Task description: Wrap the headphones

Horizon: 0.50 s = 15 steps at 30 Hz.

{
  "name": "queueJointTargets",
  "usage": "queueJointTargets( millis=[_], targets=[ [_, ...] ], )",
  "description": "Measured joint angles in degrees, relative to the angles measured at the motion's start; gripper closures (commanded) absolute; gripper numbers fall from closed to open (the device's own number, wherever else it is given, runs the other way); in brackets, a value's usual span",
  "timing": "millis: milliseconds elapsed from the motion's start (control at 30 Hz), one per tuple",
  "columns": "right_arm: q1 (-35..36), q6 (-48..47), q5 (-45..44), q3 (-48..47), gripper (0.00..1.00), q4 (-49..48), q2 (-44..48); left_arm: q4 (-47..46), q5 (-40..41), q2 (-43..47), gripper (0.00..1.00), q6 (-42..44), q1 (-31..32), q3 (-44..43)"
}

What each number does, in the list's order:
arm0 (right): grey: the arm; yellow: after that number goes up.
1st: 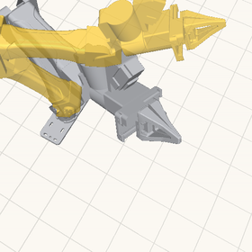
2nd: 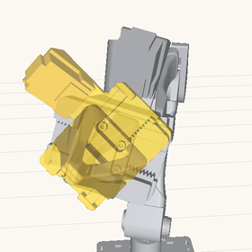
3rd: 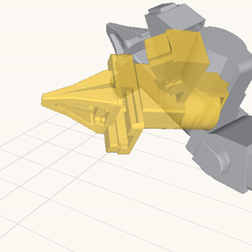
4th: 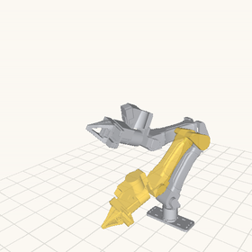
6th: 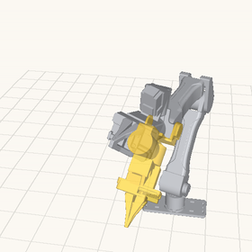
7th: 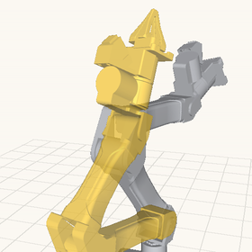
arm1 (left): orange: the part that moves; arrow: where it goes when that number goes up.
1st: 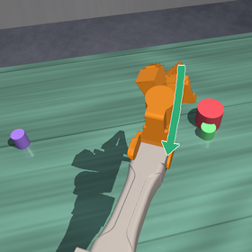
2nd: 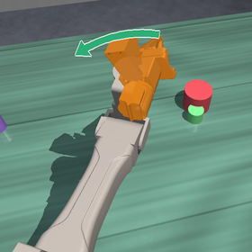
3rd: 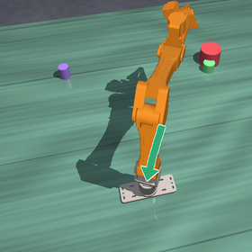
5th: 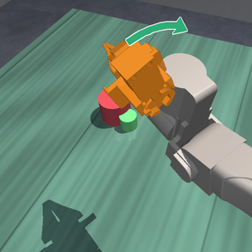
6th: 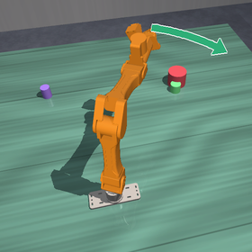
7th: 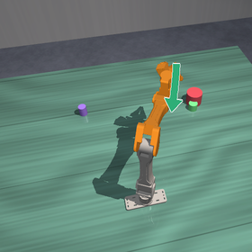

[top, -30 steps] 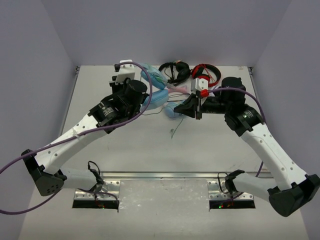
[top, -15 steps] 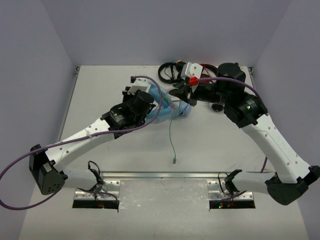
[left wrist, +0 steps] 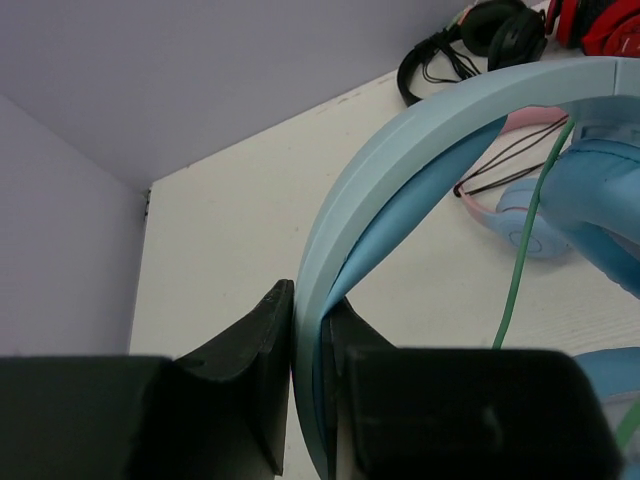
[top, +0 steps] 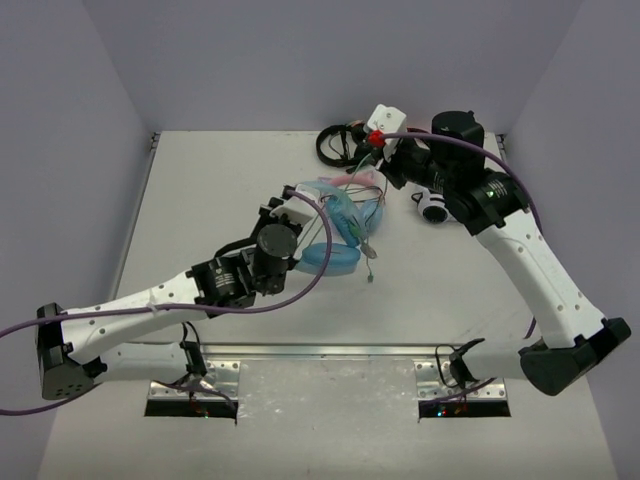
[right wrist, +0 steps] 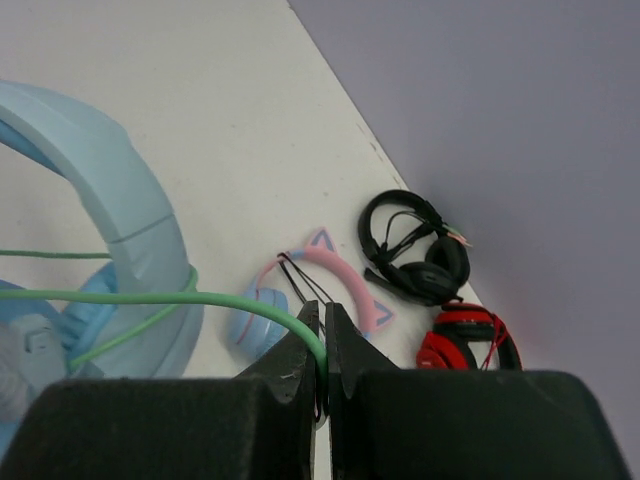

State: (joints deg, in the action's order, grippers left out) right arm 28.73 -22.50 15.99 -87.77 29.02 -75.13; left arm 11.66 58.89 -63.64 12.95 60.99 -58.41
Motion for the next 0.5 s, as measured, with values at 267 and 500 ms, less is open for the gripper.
queueJointTargets(
  millis=[267, 500],
  targets=[
    [-3.78, -1.51, -4.85, 2.75, 0.99, -0.37, 0.02, -2.84, 1.55, 2.64, 1.0, 1.84, 3.08, 0.09],
    [-3.85, -1.77, -4.85, 3.41, 0.98, -0.87, -0.7, -1.64, -1.75, 6.36, 1.0, 1.57, 6.88, -0.24]
  ],
)
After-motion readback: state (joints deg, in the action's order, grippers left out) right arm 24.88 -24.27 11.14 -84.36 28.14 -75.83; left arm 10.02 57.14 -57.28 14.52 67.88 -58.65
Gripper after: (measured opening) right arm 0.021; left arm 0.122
